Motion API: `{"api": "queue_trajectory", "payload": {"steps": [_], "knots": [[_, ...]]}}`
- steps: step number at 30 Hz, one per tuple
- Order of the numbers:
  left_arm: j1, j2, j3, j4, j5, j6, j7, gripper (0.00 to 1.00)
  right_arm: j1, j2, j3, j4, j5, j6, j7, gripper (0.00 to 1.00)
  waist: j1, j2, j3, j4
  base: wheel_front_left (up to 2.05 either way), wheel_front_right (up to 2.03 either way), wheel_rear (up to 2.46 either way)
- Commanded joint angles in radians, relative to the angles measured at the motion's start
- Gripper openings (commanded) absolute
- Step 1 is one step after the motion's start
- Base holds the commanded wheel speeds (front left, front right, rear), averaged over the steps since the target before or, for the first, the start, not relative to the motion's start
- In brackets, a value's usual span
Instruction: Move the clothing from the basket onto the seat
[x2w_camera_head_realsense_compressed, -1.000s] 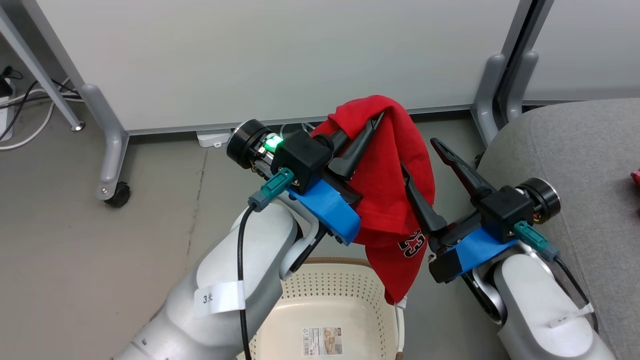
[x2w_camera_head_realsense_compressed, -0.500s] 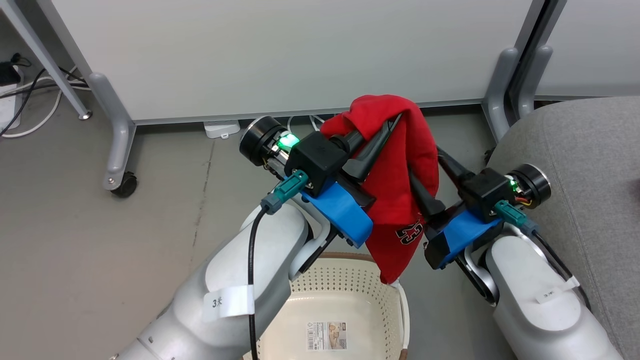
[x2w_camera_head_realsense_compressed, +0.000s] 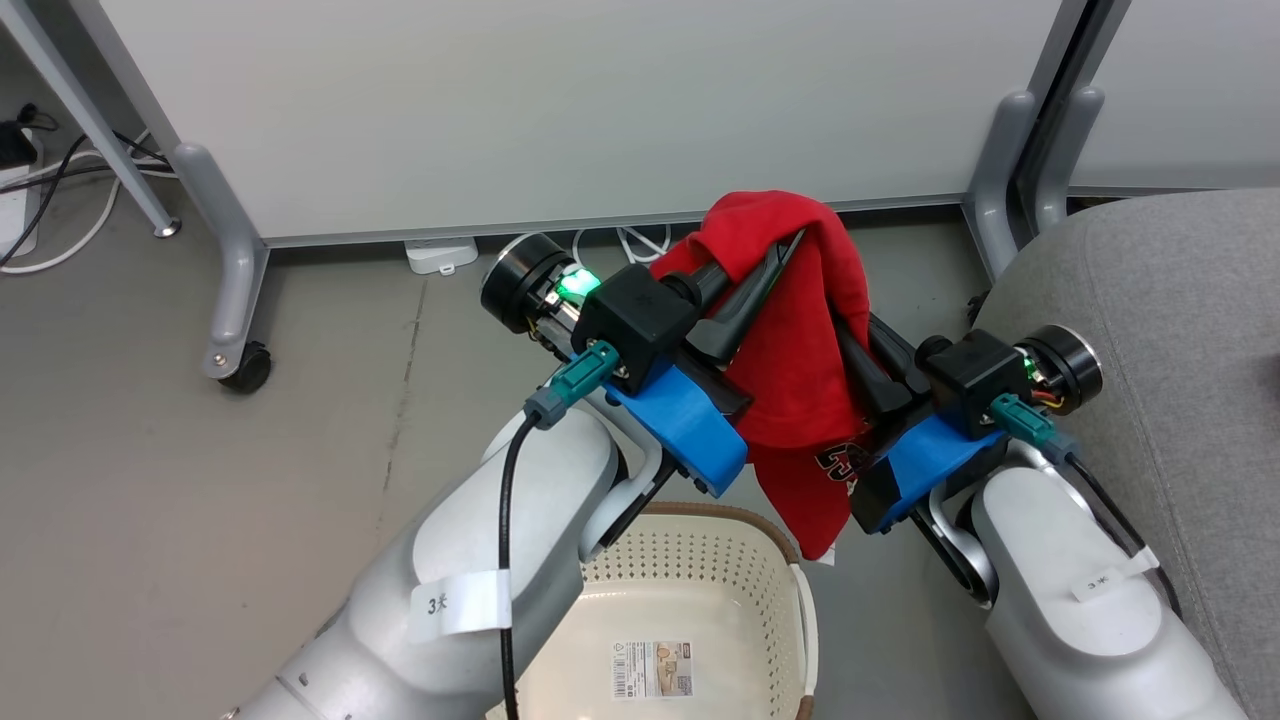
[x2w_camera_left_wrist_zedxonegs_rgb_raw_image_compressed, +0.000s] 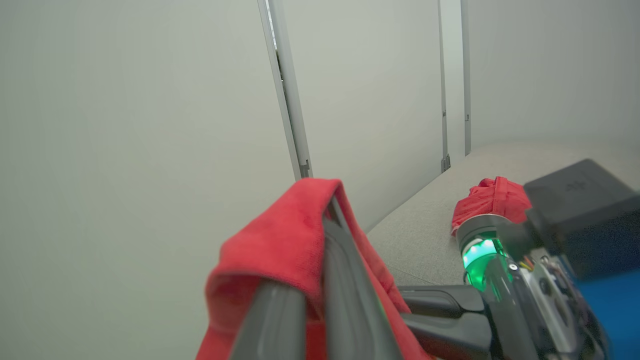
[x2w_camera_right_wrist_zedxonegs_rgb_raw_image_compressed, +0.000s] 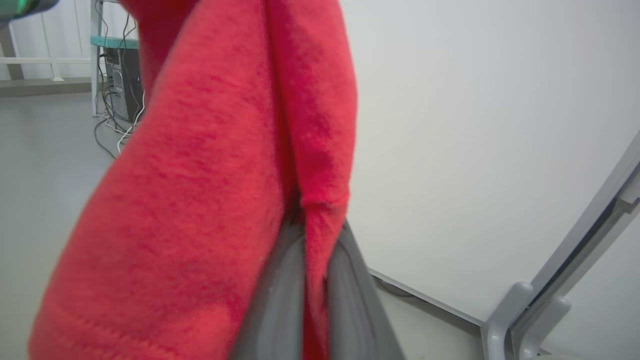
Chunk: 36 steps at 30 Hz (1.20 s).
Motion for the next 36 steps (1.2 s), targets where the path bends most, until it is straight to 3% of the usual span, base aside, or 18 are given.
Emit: {"api": "queue_trajectory", "payload": {"steps": [1,16,17,18,19,36], "knots": [[-0.011,-0.001,-0.003,0.002,0.002,0.001,-0.005,0.0,-0.009,0.003,-0.001,0.003,0.009,0.0,-0.004,0.0,0.0,-0.0001,0.0,0.0,0.0,0.0,0.0],[-0.005,-0.002,-0.003,0.011,0.005,-0.001,-0.005,0.0,0.004,0.008,-0.013,-0.006,0.016,0.0,-0.004,0.0,0.0,-0.0001,0.001,-0.006,0.0,0.0,0.0],[-0.004,-0.002,-0.002,0.012,0.005,-0.001,-0.005,0.23,0.006,0.009,-0.015,-0.007,0.016,0.0,-0.004,0.0,0.0,-0.0001,0.0,-0.006,0.0,0.0,0.0],[-0.002,-0.002,-0.002,0.015,0.005,0.0,-0.005,0.69,0.008,0.009,-0.018,-0.008,0.016,0.0,-0.004,0.0,0.0,-0.0001,0.001,-0.006,0.0,0.0,0.0],[-0.001,-0.002,-0.004,0.02,0.006,0.002,-0.005,1.0,0.009,0.01,-0.02,-0.009,0.016,0.0,-0.004,0.0,0.0,-0.0001,0.001,-0.007,0.0,0.0,0.0],[0.006,-0.002,-0.022,0.041,0.0,0.012,-0.005,1.0,-0.001,0.008,-0.111,-0.045,0.019,0.0,-0.004,0.0,0.0,-0.0001,0.055,-0.035,0.0,0.0,0.0]]}}
